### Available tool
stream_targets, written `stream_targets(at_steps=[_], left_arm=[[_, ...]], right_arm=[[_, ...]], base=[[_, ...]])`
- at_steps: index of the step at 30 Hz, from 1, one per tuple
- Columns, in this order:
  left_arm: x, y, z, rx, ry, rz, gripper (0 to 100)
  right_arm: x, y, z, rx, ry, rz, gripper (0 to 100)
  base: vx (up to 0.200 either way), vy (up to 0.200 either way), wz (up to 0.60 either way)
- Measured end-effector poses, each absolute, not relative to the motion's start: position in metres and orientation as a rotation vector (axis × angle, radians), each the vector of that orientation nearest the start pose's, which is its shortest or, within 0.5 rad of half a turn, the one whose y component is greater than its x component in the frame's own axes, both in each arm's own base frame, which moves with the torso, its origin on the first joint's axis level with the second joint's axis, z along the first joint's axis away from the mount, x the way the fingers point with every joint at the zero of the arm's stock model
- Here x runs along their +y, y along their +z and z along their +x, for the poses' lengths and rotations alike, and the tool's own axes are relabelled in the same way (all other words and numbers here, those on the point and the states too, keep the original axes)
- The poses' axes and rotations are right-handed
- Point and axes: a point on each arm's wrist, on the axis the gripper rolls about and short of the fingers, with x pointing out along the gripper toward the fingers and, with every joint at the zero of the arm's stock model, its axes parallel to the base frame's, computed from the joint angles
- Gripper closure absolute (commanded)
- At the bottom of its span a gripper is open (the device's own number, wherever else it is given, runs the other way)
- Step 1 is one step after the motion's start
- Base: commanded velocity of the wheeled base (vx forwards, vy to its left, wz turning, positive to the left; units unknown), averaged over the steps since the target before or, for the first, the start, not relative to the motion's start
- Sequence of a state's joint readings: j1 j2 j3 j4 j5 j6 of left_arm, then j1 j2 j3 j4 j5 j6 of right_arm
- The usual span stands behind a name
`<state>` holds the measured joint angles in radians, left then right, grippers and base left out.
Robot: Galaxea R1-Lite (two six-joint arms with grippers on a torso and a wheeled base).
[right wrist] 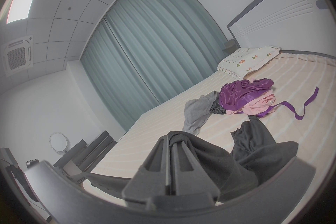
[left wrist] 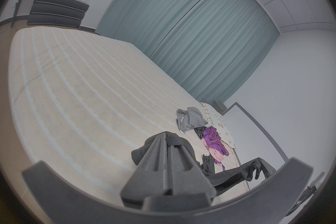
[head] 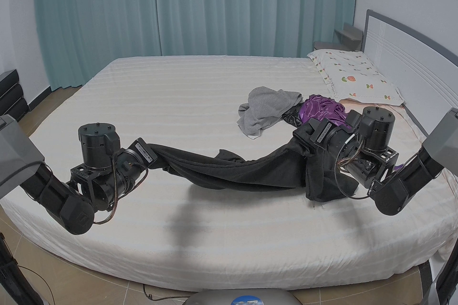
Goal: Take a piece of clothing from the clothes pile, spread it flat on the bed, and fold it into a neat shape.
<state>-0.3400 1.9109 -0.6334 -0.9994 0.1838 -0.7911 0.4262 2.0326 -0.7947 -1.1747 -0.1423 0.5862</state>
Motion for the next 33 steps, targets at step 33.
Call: stream_targets(at_steps=[33], left_arm=[[-0.0946, 0.1139, 0.3017, 0.319, -0.054, -0.724, 100]], right_arm=[[0.1488, 0.1283, 0.3338, 0.123, 0.266, 0.570, 100]], base=[[0.000, 0.152, 0.00]])
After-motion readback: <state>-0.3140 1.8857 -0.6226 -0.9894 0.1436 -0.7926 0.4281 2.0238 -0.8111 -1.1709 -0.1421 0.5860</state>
